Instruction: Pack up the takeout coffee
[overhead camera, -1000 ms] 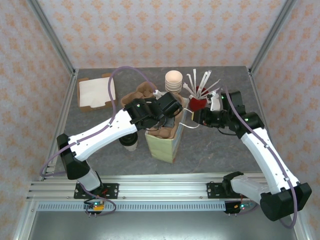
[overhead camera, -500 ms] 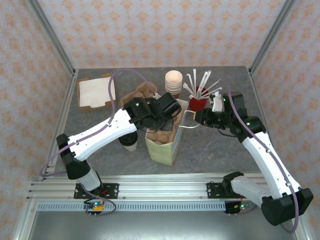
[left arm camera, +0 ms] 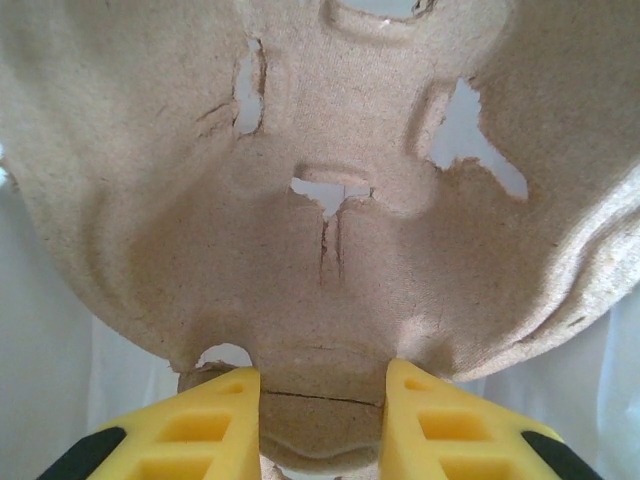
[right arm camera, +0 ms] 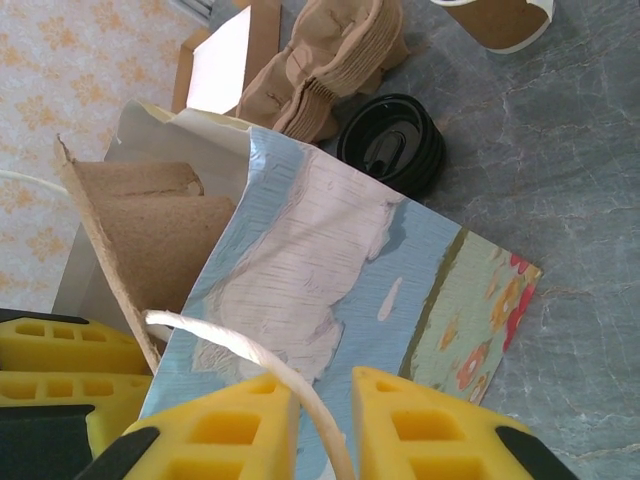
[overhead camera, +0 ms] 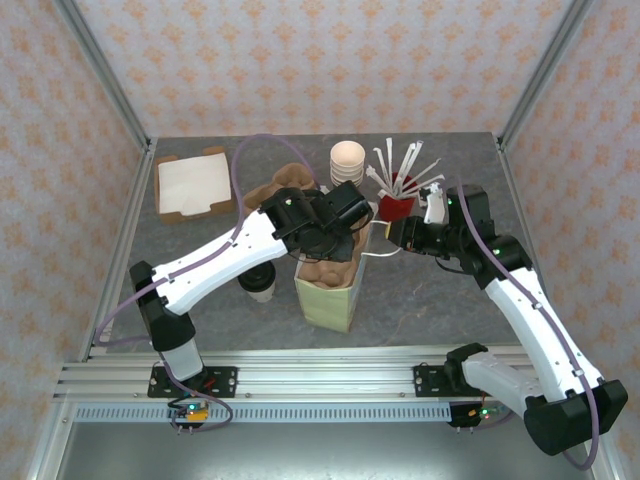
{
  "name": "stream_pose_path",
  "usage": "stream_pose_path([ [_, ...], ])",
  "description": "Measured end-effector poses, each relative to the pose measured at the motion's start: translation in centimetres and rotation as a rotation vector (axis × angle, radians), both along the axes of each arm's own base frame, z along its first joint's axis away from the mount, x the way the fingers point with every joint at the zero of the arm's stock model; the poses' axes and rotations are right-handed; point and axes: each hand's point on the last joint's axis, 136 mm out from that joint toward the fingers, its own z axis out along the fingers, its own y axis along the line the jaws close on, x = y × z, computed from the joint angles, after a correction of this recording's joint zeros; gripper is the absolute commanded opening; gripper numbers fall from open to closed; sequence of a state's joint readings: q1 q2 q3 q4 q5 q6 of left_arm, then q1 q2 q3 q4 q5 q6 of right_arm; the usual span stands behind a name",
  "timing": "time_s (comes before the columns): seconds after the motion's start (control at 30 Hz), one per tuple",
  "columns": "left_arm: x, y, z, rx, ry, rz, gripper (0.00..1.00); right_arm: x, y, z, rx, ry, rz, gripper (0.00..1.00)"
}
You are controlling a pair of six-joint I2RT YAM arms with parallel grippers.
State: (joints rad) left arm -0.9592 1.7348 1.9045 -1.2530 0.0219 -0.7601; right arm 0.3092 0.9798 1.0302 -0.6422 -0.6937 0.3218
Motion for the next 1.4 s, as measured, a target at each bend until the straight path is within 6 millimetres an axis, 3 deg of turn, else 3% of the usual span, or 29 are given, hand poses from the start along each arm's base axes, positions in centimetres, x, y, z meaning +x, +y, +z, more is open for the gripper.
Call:
stream_pose_path([
  [0.43, -0.4, 0.9, 0.5, 0.016, 0.029, 0.005, 0.27, 0.4, -0.4, 0.4, -0.028, -0.043, -0.034, 0.22],
  [0.83, -0.4, 2.0, -0.3, 0.046, 0.059, 0.023, 0.27, 0.3, -1.5, 1.1, -0.066, -0.099, -0.074, 0.19],
  [1.17, -1.1, 1.6, -0.9, 0.043, 0.099, -0.015, 0.28, -0.2, -0.4, 0.9, -0.034, -0.098, -0.025, 0.2],
  [1.4, -1.0, 1.1, -2.5, 0.078, 0.132, -0.045, 0.28, -0.5, 0.1, 0.6, -0.034, -0.097, -0.005, 0.22],
])
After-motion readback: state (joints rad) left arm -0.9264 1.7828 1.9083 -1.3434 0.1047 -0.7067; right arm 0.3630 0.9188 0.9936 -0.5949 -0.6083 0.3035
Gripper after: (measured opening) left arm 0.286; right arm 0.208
